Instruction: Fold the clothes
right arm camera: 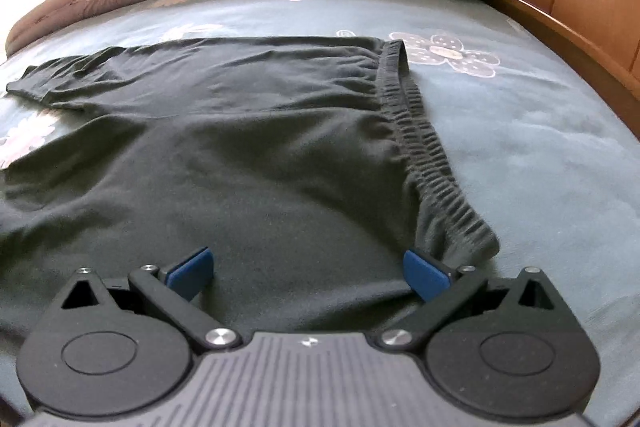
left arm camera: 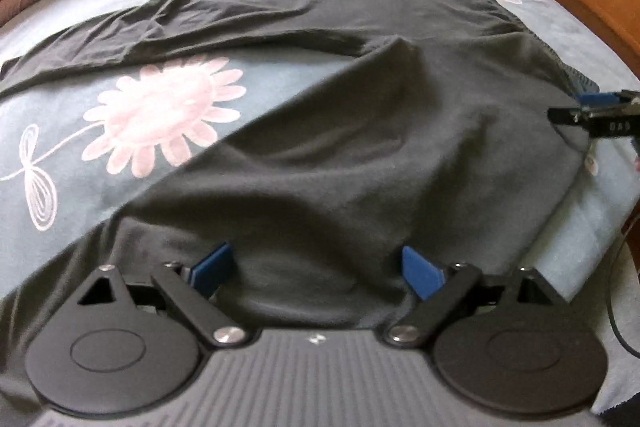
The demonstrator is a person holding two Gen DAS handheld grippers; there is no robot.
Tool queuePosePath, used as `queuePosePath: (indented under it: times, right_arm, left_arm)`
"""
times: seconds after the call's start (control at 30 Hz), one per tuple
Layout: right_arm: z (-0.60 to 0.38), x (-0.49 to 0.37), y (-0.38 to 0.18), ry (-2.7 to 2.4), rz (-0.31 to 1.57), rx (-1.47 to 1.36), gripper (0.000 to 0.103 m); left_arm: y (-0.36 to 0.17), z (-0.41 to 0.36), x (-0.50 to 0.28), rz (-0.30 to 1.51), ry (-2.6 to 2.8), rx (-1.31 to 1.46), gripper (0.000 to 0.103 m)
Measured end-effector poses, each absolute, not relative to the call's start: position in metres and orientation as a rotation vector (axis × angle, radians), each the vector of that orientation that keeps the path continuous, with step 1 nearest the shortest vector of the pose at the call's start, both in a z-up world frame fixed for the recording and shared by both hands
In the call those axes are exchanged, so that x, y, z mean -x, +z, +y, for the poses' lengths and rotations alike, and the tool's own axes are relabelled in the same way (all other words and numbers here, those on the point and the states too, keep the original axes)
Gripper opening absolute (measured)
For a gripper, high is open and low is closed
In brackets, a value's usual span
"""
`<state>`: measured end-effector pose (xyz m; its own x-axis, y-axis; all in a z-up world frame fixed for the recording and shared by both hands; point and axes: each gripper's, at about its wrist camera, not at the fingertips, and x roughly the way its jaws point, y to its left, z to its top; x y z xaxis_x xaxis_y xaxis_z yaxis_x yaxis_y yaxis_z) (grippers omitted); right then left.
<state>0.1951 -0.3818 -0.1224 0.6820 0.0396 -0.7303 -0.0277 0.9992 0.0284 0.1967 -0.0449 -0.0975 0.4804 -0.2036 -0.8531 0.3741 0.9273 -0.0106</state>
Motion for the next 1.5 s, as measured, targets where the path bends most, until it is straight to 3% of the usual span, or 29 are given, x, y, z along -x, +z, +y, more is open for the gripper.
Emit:
queuePosePath:
  times: [0.2, 0.63, 0.8, 0.93, 1.2, 1.33, 1.5]
  right_arm:
    - [-0.369, -0.224, -0.105, 0.110, 0.693, -0.070, 0.103]
    - [-0.384, -0.242, -0.128, 0.024, 0.800, 0.028, 0.101]
    - [-0.351, -0.221, -0.107, 0.080, 0.774, 0.022, 0.103]
    - [-0.332, -0.207, -0.121, 0.082, 0.841, 0.089, 0.103]
    - [-0.351, -0.176, -0.118, 0.010, 0.905, 0.064, 0.103]
    - [-0.321, -0.177, -0.103, 0.141, 0.829, 0.024, 0.103]
    - [-0.262, -0.194, -0.123, 0.276, 0.838, 0.132, 0.103]
  left_arm:
    - [-0.102, -0.041, -0.203, 1.028, -0.329, -0.176, 0.092]
    - [-0.108, -0.039, -0.216, 1.024, -0.327, -0.143, 0.095]
    - [-0.096, -0.039, -0.210, 0.987, -0.319, -0.139, 0.095]
    - [-0.084, -0.039, -0.200, 0.954, -0.311, -0.146, 0.095]
    - [-0.063, -0.027, -0.176, 0.913, -0.271, -0.144, 0.095]
    - [-0.058, -0.023, -0.170, 0.899, -0.236, -0.152, 0.095]
    - [-0.059, -0.018, -0.163, 0.893, -0.205, -0.170, 0.095]
